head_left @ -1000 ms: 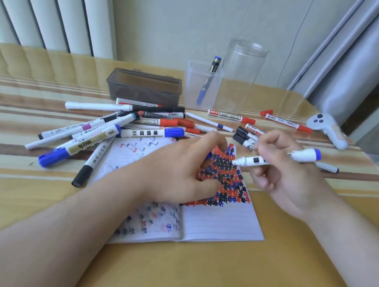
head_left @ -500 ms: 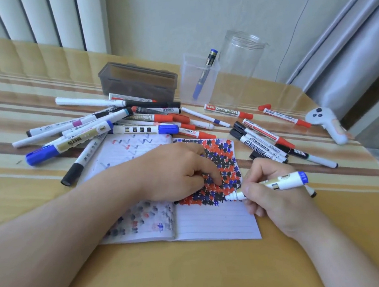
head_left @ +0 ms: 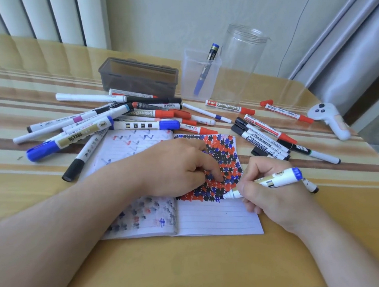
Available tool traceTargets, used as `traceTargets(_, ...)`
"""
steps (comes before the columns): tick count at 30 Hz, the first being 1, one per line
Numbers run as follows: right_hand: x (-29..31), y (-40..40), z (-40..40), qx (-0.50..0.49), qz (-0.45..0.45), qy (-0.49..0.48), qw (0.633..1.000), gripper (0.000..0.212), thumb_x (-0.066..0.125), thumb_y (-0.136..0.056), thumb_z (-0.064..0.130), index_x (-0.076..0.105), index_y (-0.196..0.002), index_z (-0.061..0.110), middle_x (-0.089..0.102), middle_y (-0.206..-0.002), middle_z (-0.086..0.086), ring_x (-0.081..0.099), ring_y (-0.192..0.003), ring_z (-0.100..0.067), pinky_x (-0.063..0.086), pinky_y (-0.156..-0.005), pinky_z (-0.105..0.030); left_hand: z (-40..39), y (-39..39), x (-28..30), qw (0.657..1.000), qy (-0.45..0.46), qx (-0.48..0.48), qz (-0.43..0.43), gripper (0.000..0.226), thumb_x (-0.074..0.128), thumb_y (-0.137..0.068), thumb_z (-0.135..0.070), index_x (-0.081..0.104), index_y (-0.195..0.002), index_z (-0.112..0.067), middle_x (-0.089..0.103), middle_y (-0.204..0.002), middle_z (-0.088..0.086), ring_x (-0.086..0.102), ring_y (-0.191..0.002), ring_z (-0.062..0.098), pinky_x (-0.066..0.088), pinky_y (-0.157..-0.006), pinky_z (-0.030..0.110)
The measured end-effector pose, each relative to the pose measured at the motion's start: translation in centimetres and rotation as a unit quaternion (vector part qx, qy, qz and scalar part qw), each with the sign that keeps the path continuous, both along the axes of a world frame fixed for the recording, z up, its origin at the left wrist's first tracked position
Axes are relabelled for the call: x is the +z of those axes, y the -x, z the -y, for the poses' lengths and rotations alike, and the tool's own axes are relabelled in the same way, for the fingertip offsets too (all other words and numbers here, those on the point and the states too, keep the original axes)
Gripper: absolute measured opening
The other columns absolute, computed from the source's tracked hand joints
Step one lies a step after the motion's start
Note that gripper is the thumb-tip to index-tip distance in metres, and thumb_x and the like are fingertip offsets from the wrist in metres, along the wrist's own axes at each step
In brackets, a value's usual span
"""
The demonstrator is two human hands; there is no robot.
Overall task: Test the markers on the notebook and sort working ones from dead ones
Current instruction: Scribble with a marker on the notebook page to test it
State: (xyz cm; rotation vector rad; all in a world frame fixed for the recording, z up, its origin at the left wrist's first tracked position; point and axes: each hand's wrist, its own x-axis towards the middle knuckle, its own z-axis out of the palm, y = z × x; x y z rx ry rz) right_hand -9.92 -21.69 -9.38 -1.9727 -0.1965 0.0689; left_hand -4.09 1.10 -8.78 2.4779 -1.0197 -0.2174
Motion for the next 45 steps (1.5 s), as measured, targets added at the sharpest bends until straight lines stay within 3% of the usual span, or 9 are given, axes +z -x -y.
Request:
traceTargets(6, 0.0, -0.1, 0.2, -0.006, 0.001, 0.001, 1.0, 0.016, 0.069, -0.07, 0.02, 0.057, -0.061, 0.014, 0.058, -0.061, -0.025, 0.059, -0.049, -0.023, 0.044, -0.045, -0.026, 0.1, -0.1, 0.1, 1.0, 0.0, -0.008, 0.003, 0.039, 0.052, -0.096, -0.024, 0.068, -0.119, -0.051, 0.048, -0.095, -0.015, 0.049, -0.092, 0.002, 0.04, -0.08, 0.028)
traceTargets(12, 0.0, -0.1, 0.0, 0.013, 0.002, 0.0, 1.0, 0.022, 0.07, -0.063, 0.035, 0.06, -0.061, 0.016, 0.059, -0.06, -0.023, 0.058, -0.049, -0.022, 0.045, -0.046, -0.028, 0.0, -0.1, 0.0, 1.0, 0.0, -0.005, -0.004, 0.039, 0.049, -0.095, -0.028, 0.068, -0.119, -0.051, 0.049, -0.096, -0.014, 0.05, -0.092, 0.002, 0.042, -0.083, 0.029)
traceTargets(27, -0.4, -0.3, 0.3, 0.018, 0.012, -0.014, 1.0, 0.018, 0.069, -0.063, 0.034, 0.059, -0.059, 0.02, 0.058, -0.064, -0.027, 0.056, -0.048, -0.024, 0.042, -0.046, -0.025, 0.0, 0.0, 0.0, 1.0, 0.014, -0.011, 0.005, 0.045, 0.047, -0.098, -0.017, 0.069, -0.12, -0.049, 0.046, -0.094, -0.019, 0.047, -0.089, -0.007, 0.034, -0.08, 0.024)
traceTargets(31, -0.4, -0.3, 0.4, 0.017, 0.008, -0.026, 0.999, 0.017, 0.068, -0.064, 0.034, 0.057, -0.06, 0.021, 0.055, -0.065, -0.029, 0.054, -0.049, -0.022, 0.04, -0.046, -0.024, -0.1, -0.1, -0.1, 1.0, 0.005, -0.009, 0.006, 0.056, 0.042, -0.099, -0.011, 0.06, -0.133, -0.051, 0.049, -0.101, -0.018, 0.047, -0.092, -0.002, 0.036, -0.084, 0.025)
traceTargets(33, -0.3, -0.4, 0.4, 0.03, 0.0, -0.058, 0.998, 0.017, 0.068, -0.064, 0.031, 0.056, -0.058, 0.021, 0.05, -0.058, -0.023, 0.046, -0.046, -0.022, 0.035, -0.044, -0.026, -0.2, -0.1, -0.2, 0.999, 0.029, 0.013, 0.003, 0.061, 0.042, -0.102, -0.009, 0.043, -0.146, -0.051, 0.056, -0.11, -0.016, 0.051, -0.096, 0.0, 0.041, -0.086, 0.023)
traceTargets(35, -0.3, -0.8, 0.7, 0.028, -0.014, -0.152, 0.988, 0.015, 0.071, -0.065, 0.02, 0.056, -0.061, 0.019, 0.043, -0.048, -0.009, 0.034, -0.04, -0.016, 0.028, -0.042, -0.02, -0.6, -0.4, -0.2, 0.995, 0.081, 0.044, -0.031, 0.053, 0.049, -0.105, -0.014, 0.034, -0.147, -0.042, 0.065, -0.109, -0.018, 0.057, -0.097, -0.005, 0.045, -0.083, 0.019)
traceTargets(38, -0.1, -1.2, 1.6, 0.013, -0.037, -0.271, 0.962, 0.022, 0.077, -0.073, 0.007, 0.058, -0.076, 0.018, 0.037, -0.047, -0.001, 0.028, -0.036, -0.01, 0.024, -0.041, -0.016, -1.1, -0.8, 0.0, 0.986, 0.136, 0.06, -0.079, 0.031, 0.059, -0.103, -0.021, 0.042, -0.126, -0.03, 0.07, -0.107, -0.02, 0.065, -0.095, -0.002, 0.052, -0.084, 0.023)
traceTargets(42, 0.2, -1.2, 2.1, 0.027, -0.063, -0.318, 0.946, 0.043, 0.097, -0.061, 0.035, 0.066, -0.087, 0.023, 0.043, -0.059, -0.004, 0.037, -0.043, -0.012, 0.027, -0.042, -0.017, -1.1, -0.9, 0.0, 0.994, 0.093, 0.055, -0.029, 0.02, 0.064, -0.1, -0.032, 0.053, -0.116, -0.036, 0.066, -0.108, -0.019, 0.06, -0.097, 0.001, 0.05, -0.086, 0.029)
traceTargets(45, 0.2, -1.5, 2.2, 0.01, -0.082, -0.328, 0.941, 0.02, 0.08, -0.07, 0.026, 0.07, -0.087, 0.023, 0.052, -0.064, -0.006, 0.04, -0.044, -0.015, 0.021, -0.041, -0.021, -0.9, -0.9, -0.2, 0.996, 0.077, 0.045, -0.002, 0.025, 0.064, -0.1, -0.034, 0.057, -0.124, -0.037, 0.065, -0.106, -0.018, 0.057, -0.094, 0.001, 0.047, -0.082, 0.026)
